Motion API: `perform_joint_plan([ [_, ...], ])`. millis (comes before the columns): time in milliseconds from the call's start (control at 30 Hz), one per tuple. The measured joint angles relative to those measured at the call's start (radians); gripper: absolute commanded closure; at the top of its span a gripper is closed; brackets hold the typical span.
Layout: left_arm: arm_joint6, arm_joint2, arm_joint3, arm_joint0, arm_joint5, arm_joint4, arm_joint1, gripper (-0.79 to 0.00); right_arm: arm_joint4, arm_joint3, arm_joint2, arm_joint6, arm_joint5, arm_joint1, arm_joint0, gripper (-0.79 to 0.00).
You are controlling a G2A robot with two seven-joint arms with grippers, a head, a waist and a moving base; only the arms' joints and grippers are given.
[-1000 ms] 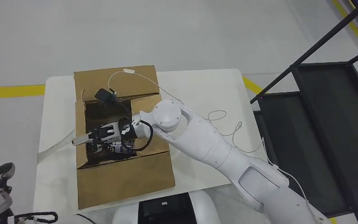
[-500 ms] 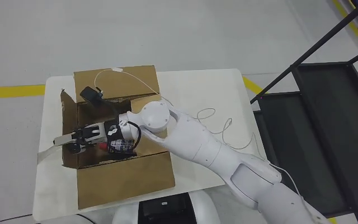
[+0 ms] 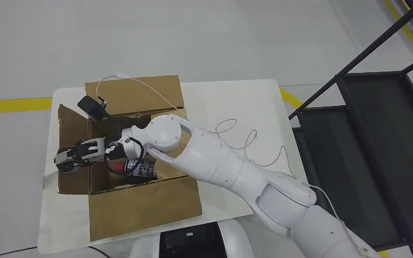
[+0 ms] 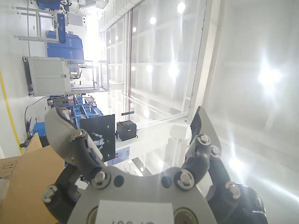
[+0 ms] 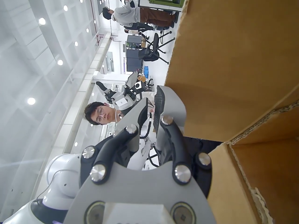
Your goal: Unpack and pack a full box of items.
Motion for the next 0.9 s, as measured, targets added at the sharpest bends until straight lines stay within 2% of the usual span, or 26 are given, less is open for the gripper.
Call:
perform_joint_plan([
  [533,0.000,0.000,0.000,0.000,0.000,0.000,0.000,-0.785,0.000,-0.001,0.000,0.000,-0.001,0.000,0.000,-0.009],
  [567,0.000,0.000,0.000,0.000,0.000,0.000,0.000,-0.785,-0.011,-0.012,-0.009,0.008,-0.003,0.000,-0.001,-0.031],
  [600,0.000,0.000,0.000,0.000,0.000,0.000,0.000,-0.785,-0.029,-0.024,-0.020,0.027,-0.001,-0.001,0.000,-0.003],
  [700,0.000,0.000,0.000,0.000,0.000,0.000,0.000,-0.785,-0.063,-0.033,-0.037,0.098,0.016,-0.009,0.015,0.000],
  [900,0.000,0.000,0.000,0.000,0.000,0.000,0.000,-0.785,-0.032,0.018,-0.026,0.099,0.005,-0.029,0.013,0.000],
])
